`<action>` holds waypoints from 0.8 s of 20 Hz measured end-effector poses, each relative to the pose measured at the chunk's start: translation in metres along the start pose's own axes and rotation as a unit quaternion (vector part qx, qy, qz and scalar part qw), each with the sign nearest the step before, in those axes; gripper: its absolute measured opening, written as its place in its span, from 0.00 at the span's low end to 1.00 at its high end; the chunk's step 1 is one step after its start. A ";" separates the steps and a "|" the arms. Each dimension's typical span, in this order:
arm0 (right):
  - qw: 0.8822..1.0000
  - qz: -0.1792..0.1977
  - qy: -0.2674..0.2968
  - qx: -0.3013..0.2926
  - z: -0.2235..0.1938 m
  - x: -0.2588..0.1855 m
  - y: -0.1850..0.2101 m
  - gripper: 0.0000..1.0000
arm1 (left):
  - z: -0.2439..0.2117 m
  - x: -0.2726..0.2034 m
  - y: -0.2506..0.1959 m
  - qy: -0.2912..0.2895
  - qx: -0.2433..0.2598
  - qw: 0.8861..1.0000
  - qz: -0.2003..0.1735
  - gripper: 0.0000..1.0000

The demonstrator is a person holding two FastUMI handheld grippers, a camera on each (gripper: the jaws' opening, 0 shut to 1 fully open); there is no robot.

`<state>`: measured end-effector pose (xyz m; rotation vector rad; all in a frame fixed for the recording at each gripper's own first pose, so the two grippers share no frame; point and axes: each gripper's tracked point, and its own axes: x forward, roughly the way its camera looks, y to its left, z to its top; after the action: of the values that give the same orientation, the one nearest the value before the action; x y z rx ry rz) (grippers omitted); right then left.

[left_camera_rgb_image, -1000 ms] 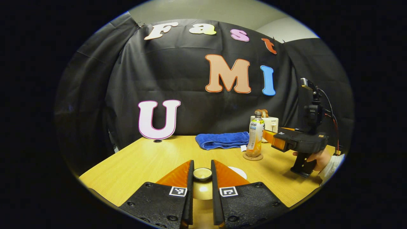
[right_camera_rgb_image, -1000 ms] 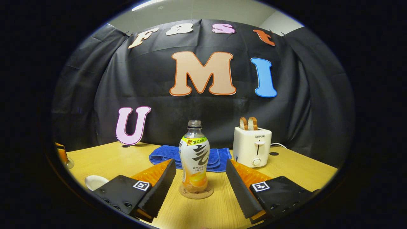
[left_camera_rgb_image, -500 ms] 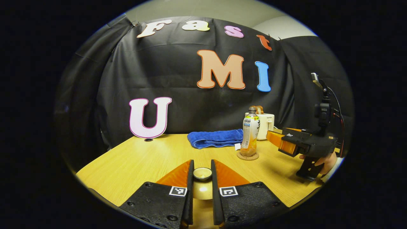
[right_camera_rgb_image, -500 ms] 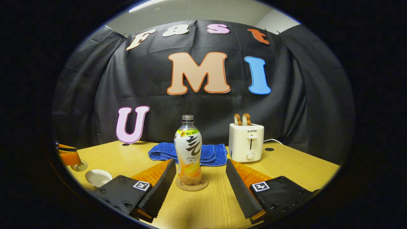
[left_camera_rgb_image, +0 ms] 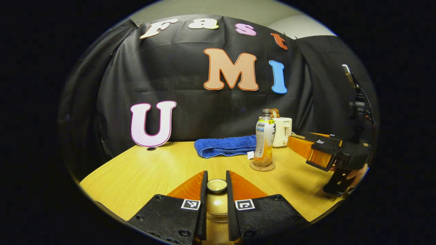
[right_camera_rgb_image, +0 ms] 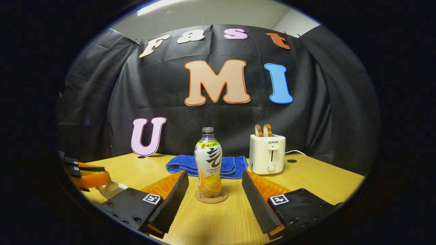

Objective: Open the teacup lid with one hand, grasp the water bottle and pour water into the teacup with the other hand; after pouring, place the water bottle on the coaster and then close the teacup lid.

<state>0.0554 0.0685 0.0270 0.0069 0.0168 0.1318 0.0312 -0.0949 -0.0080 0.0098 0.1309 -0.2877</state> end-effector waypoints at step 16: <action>1.000 0.010 0.012 -0.001 -0.005 -0.005 0.001 0.99 | -0.015 0.013 -0.004 0.014 0.011 1.000 0.005 0.27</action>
<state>0.0506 0.0692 0.0221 0.0042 0.0397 0.1519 0.0400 -0.1017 -0.0250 0.0370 0.1561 -0.2781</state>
